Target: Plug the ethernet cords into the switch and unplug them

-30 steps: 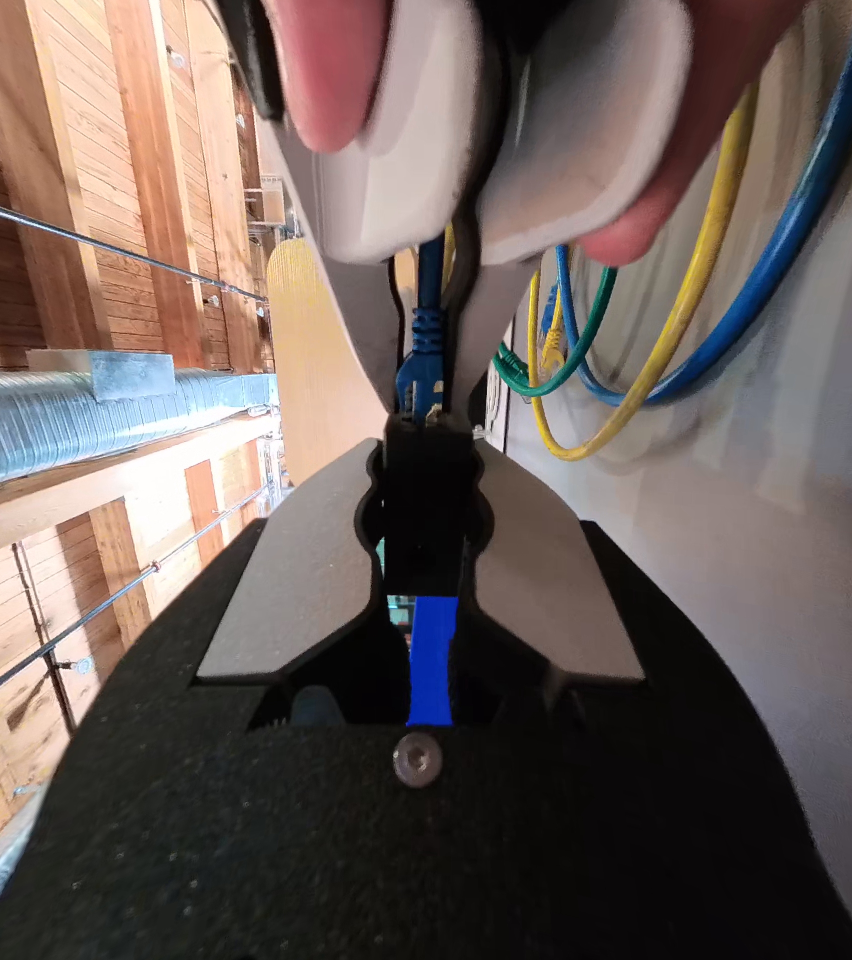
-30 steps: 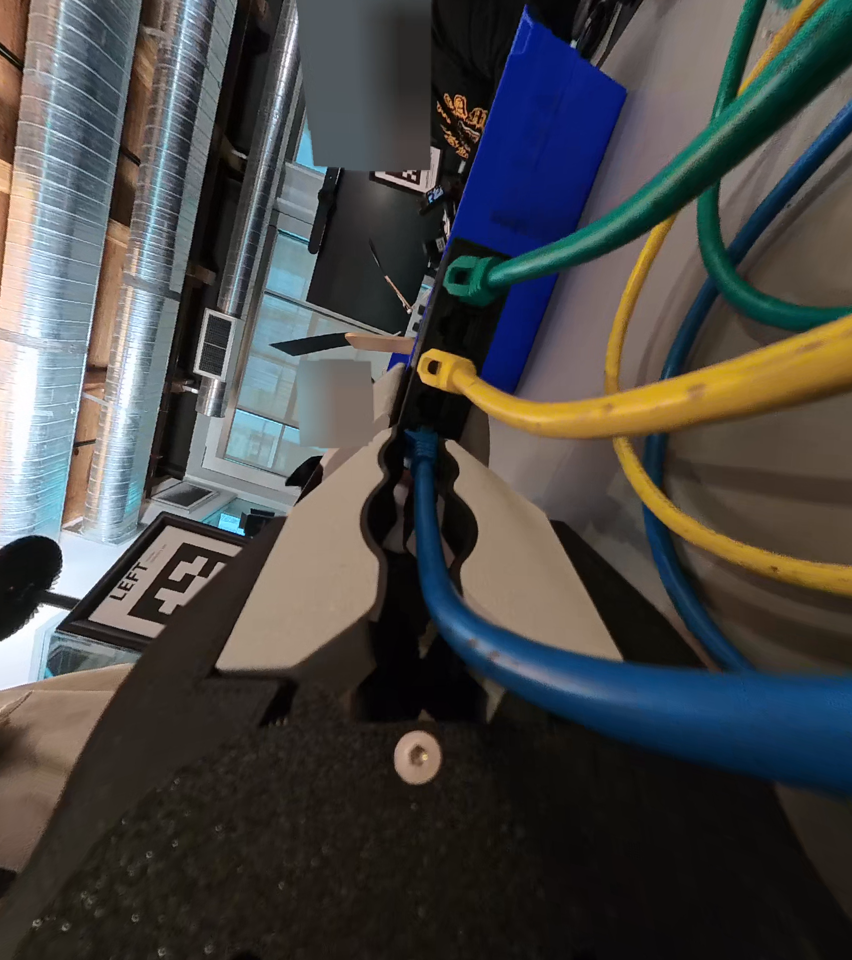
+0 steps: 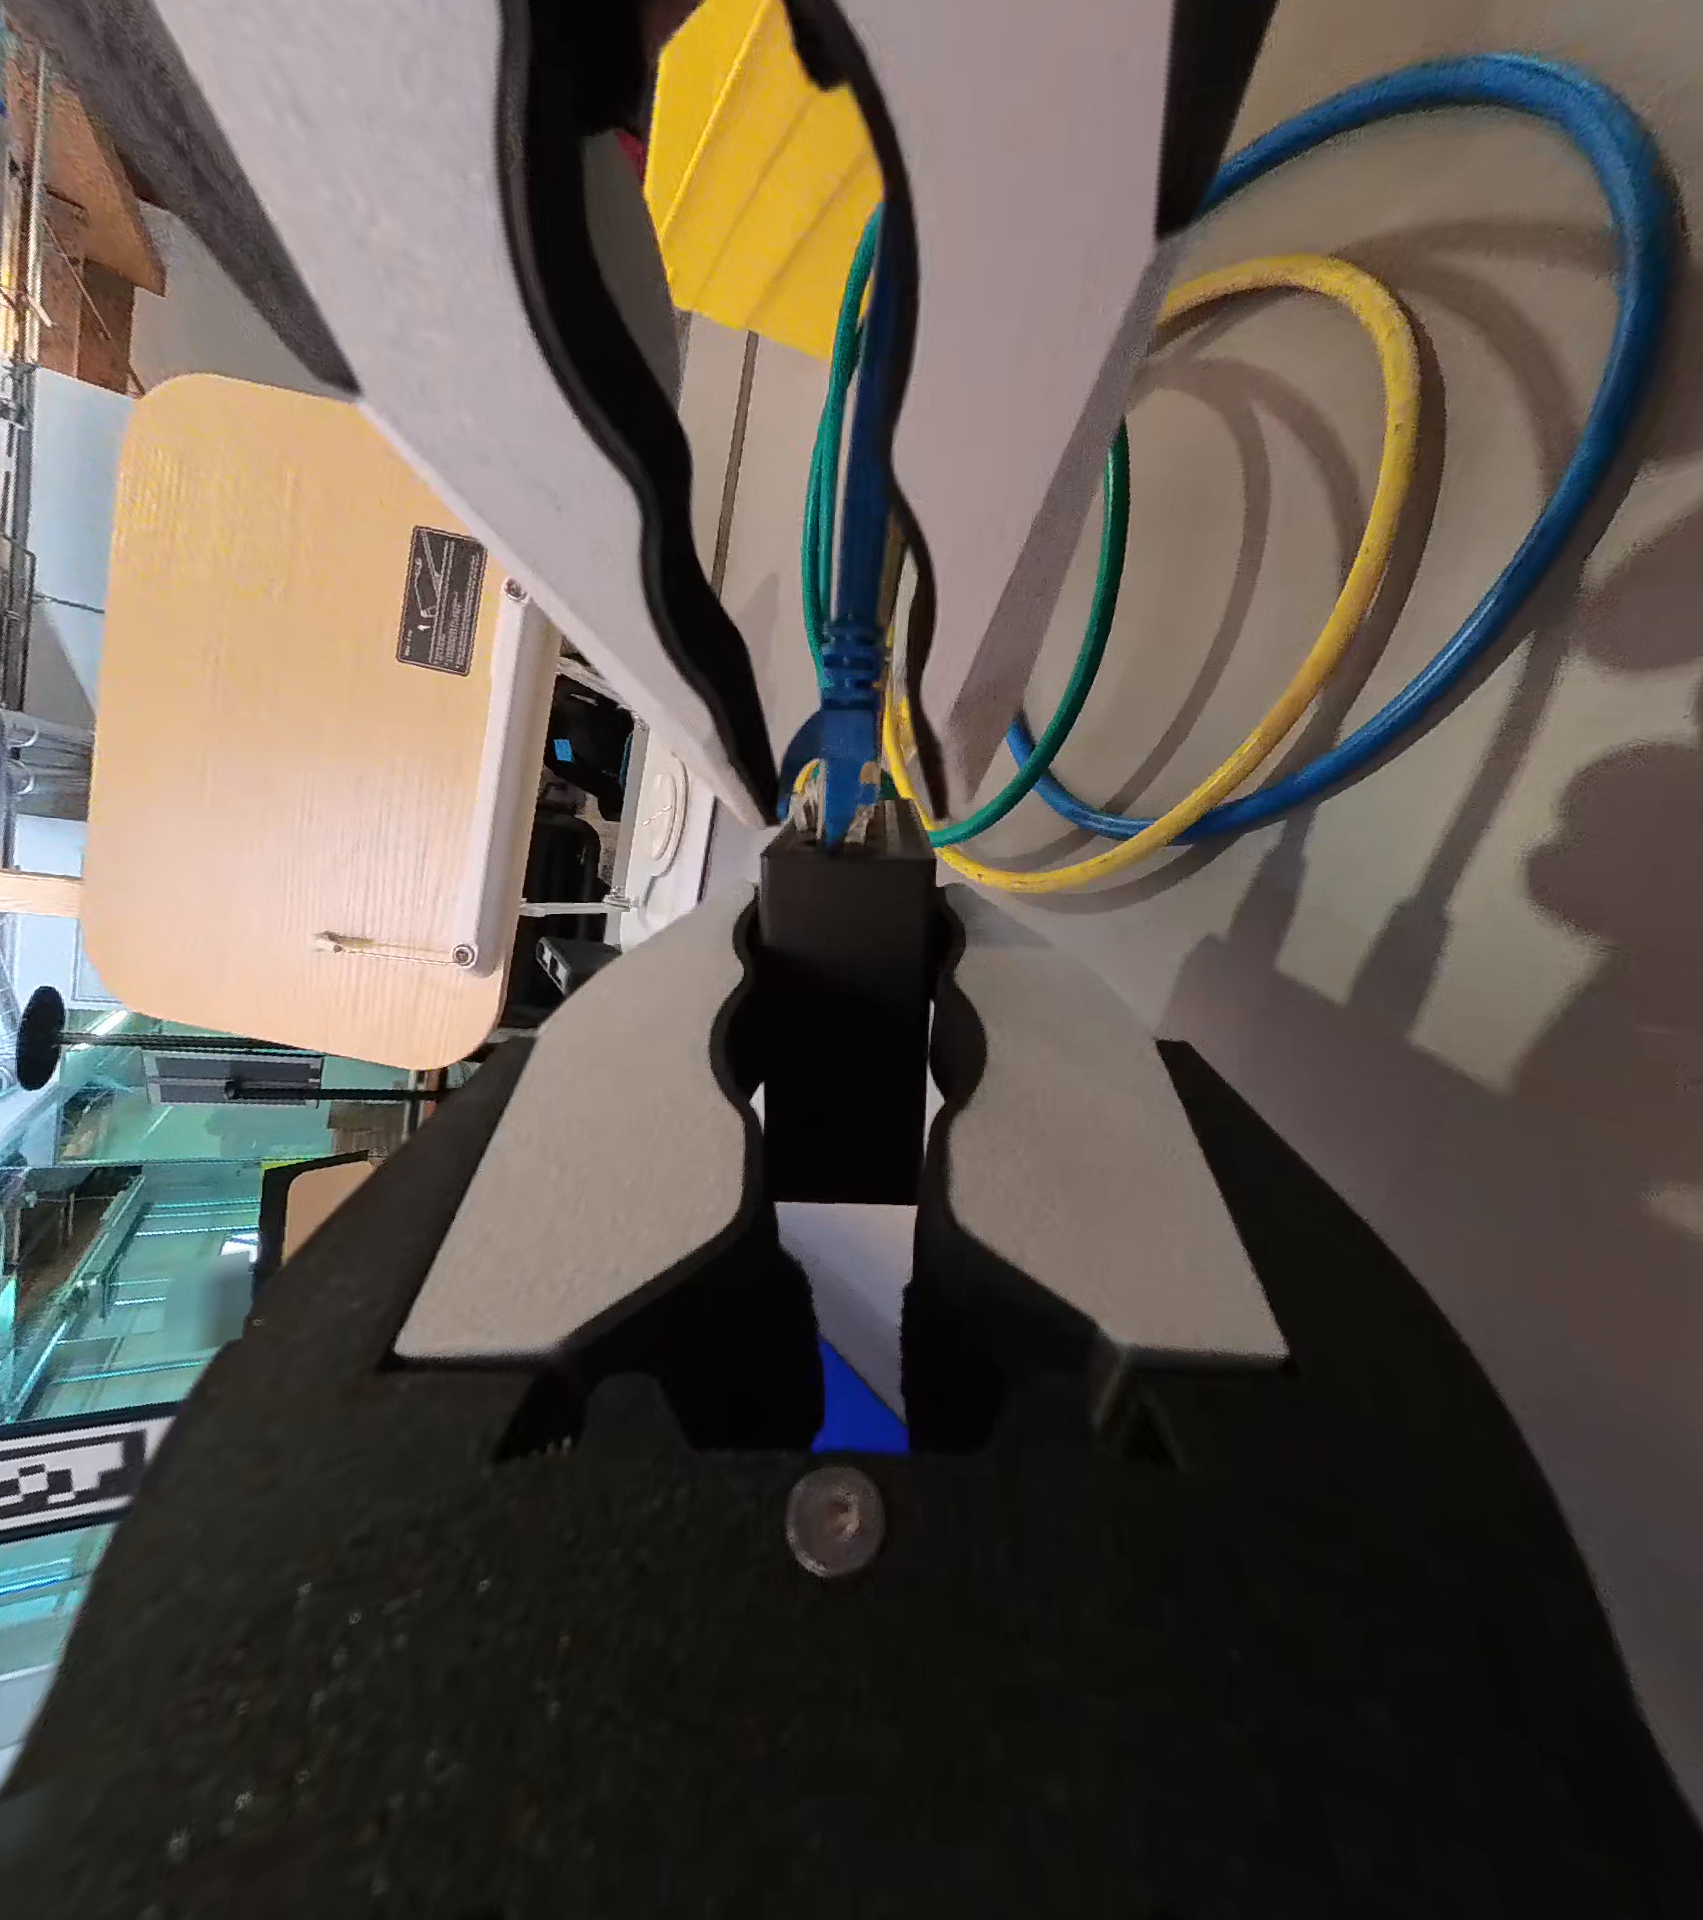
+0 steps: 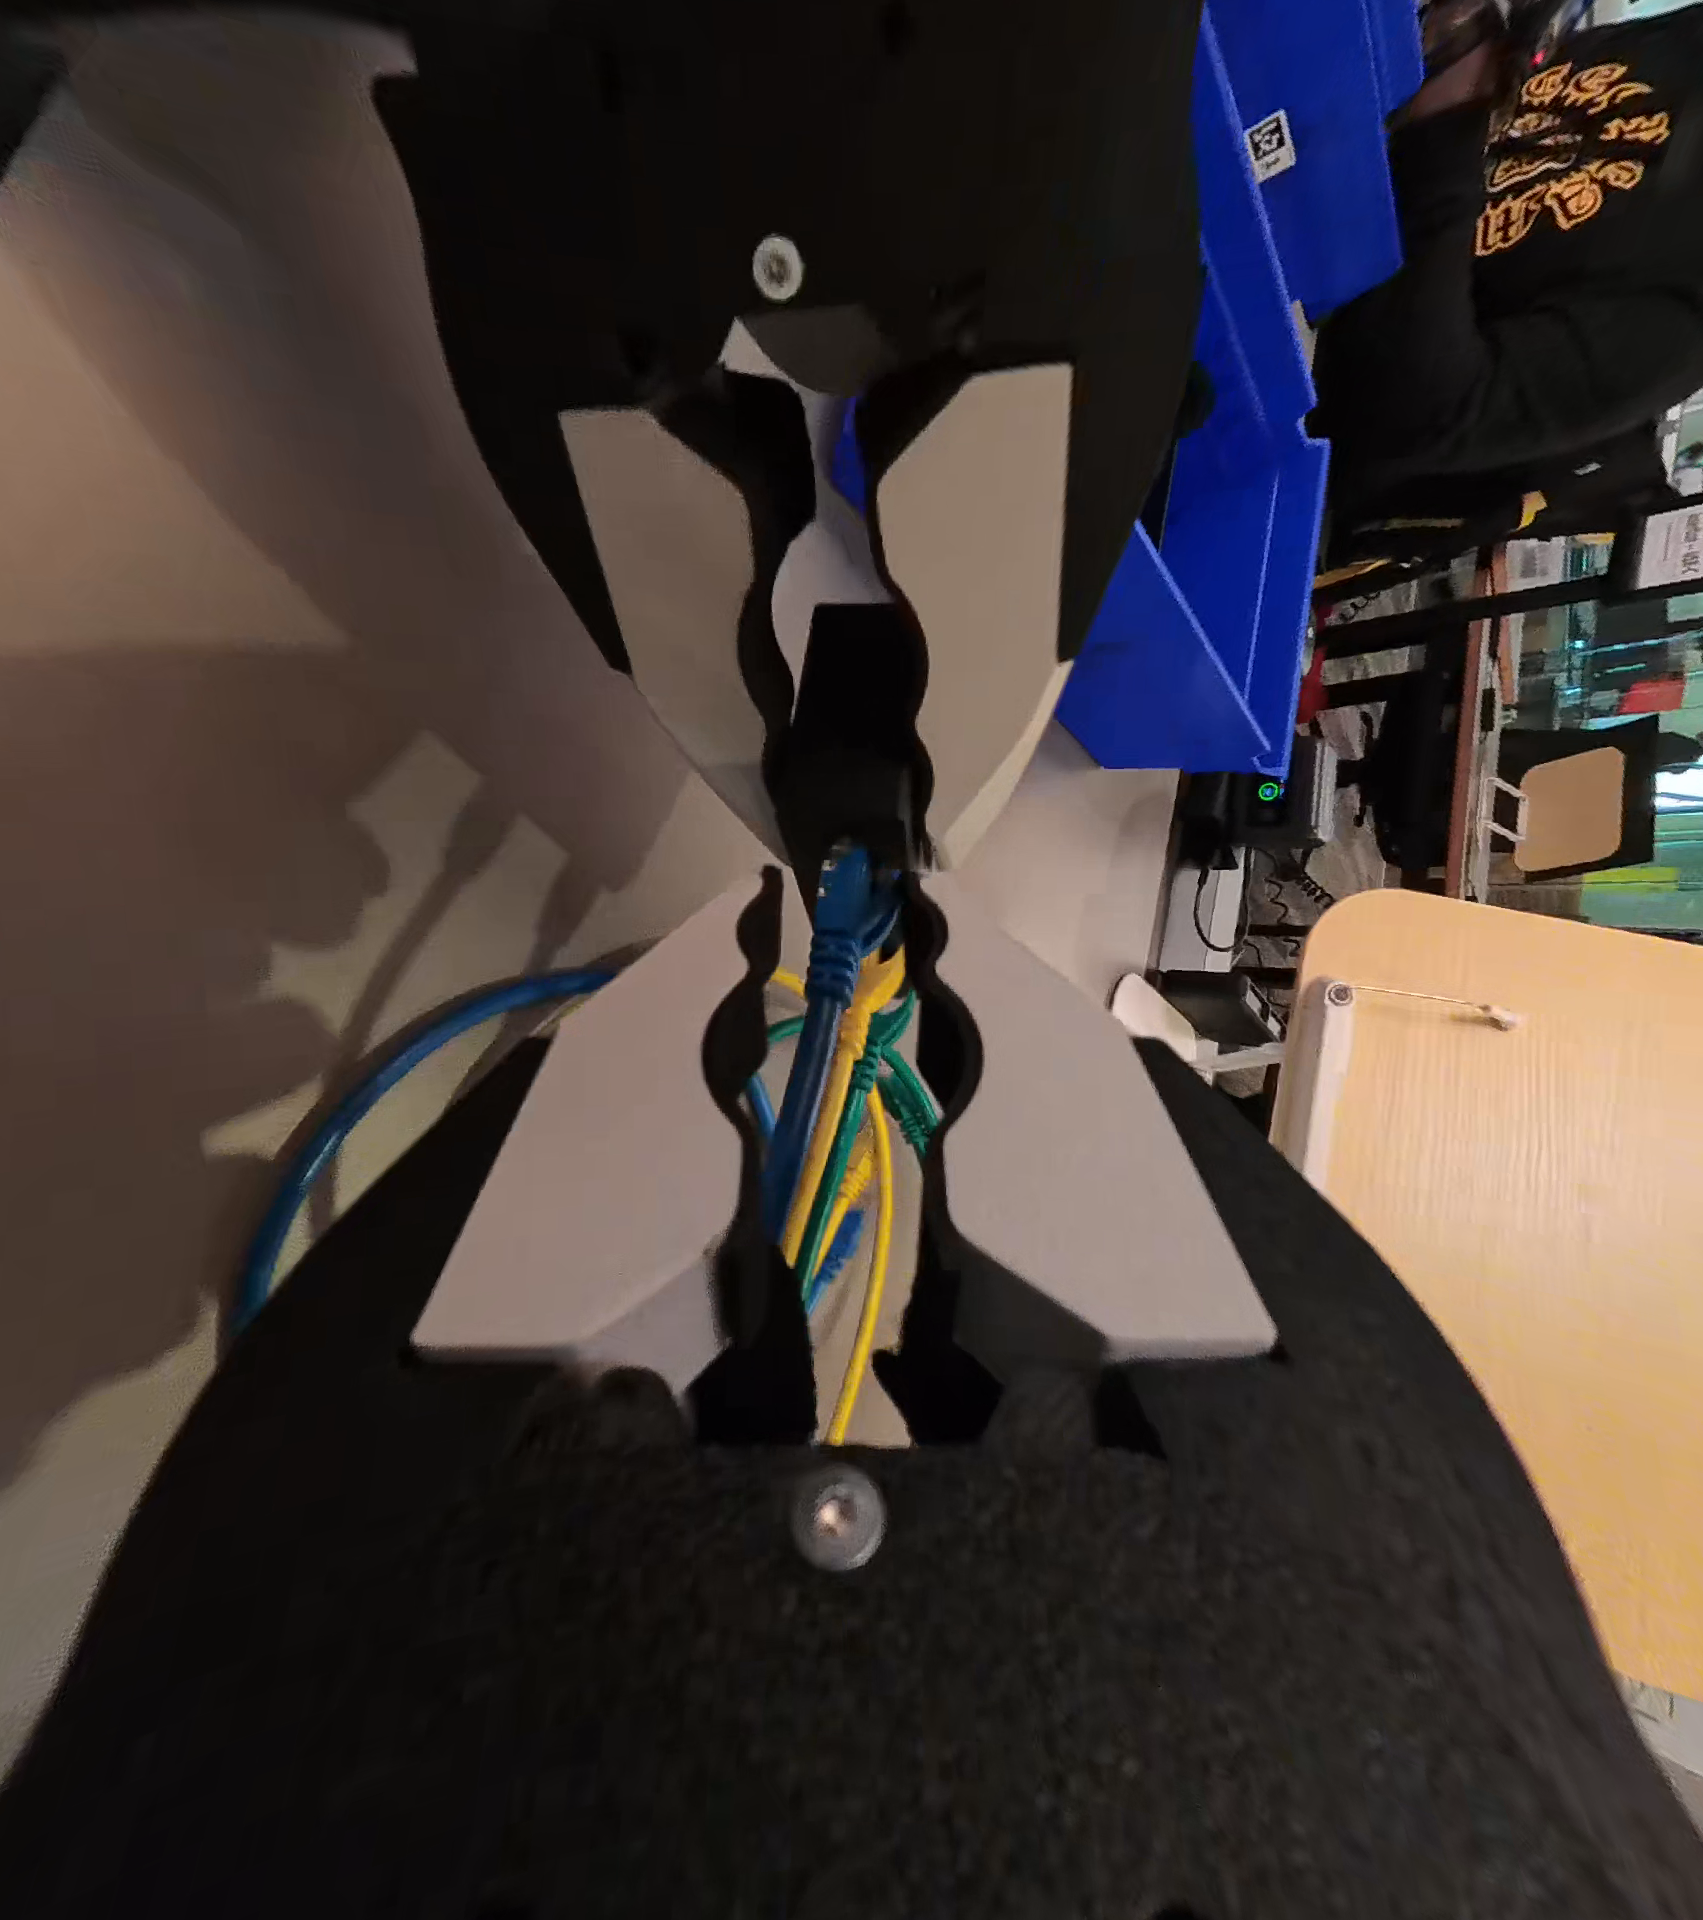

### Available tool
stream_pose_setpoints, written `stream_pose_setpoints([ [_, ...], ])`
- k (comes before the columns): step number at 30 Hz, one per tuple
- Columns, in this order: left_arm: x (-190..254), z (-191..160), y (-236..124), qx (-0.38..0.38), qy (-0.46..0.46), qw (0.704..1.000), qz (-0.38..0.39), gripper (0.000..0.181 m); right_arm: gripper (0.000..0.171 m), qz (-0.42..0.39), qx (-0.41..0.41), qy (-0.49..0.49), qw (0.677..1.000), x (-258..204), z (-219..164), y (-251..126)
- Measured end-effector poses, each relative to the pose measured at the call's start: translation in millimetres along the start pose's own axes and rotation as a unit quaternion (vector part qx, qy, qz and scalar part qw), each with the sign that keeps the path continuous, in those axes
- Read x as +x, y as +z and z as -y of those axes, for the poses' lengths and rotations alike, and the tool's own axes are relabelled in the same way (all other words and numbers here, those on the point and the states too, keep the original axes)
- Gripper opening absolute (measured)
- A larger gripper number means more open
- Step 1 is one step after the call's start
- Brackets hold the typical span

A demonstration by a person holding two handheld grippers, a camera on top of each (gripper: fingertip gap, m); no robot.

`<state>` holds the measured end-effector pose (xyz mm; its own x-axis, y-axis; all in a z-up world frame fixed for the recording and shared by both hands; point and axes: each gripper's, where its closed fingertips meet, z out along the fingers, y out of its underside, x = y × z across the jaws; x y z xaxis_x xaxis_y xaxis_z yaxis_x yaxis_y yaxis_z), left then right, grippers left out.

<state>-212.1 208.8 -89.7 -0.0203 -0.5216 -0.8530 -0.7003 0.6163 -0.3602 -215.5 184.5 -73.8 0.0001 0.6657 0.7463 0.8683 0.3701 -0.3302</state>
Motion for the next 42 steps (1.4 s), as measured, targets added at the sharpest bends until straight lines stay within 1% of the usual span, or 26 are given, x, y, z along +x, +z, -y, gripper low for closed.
stream_pose_setpoints([
  [4,5,0,1,-0.004,0.000,1.000,-0.010,0.027,0.016,-0.013,-0.006,-0.020,1.000,-1,-1,3],
  [9,8,-1,3,-0.012,-0.003,1.000,-0.019,0.027,0.014,-0.027,-0.038,-0.068,0.997,-3,-5,5],
  [13,5,-5,4,-0.024,0.001,1.000,-0.010,0.027,0.013,-0.026,-0.074,-0.057,0.995,0,-7,9],
  [14,3,-6,4,-0.026,-0.001,1.000,-0.007,0.027,0.013,-0.032,-0.074,-0.065,0.995,2,-7,9],
  [18,9,-7,5,-0.038,0.012,0.999,-0.011,0.027,0.012,-0.005,-0.079,-0.044,0.996,-6,-10,12],
  [20,9,-6,5,-0.035,0.027,0.999,-0.002,0.027,0.013,-0.006,-0.071,-0.039,0.997,-7,-9,11],
  [26,7,-1,7,-0.022,0.011,1.000,0.003,0.027,0.011,-0.013,-0.055,-0.041,0.998,-5,-10,7],
  [28,13,-1,10,-0.022,-0.001,1.000,-0.011,0.027,0.011,0.001,-0.051,-0.037,0.998,-11,-14,8],
  [30,10,-1,10,-0.022,-0.001,1.000,-0.002,0.027,0.011,-0.024,-0.037,-0.041,0.998,-8,-14,8],
  [31,10,-1,10,-0.019,-0.001,1.000,-0.004,0.027,0.012,-0.027,-0.027,-0.026,0.999,-7,-14,8],
  [33,7,1,11,-0.012,0.010,1.000,0.021,0.027,0.013,-0.005,-0.025,0.032,0.999,-5,-14,6],
  [35,3,1,12,-0.012,0.023,0.999,0.037,0.028,0.014,-0.013,-0.006,0.070,0.997,-4,-13,4],
  [37,2,-5,13,-0.018,0.050,0.997,0.062,0.027,0.016,0.003,0.022,0.147,0.989,-4,-14,1],
  [39,5,-9,13,-0.019,0.086,0.993,0.082,0.027,0.017,0.044,0.046,0.257,0.964,-5,-16,-1],
  [40,6,-9,13,-0.016,0.097,0.991,0.092,0.027,0.022,0.065,0.054,0.305,0.949,-7,-18,0],
  [42,6,-7,13,-0.016,0.104,0.989,0.101,0.027,0.022,0.095,0.075,0.375,0.919,-10,-20,3],
])
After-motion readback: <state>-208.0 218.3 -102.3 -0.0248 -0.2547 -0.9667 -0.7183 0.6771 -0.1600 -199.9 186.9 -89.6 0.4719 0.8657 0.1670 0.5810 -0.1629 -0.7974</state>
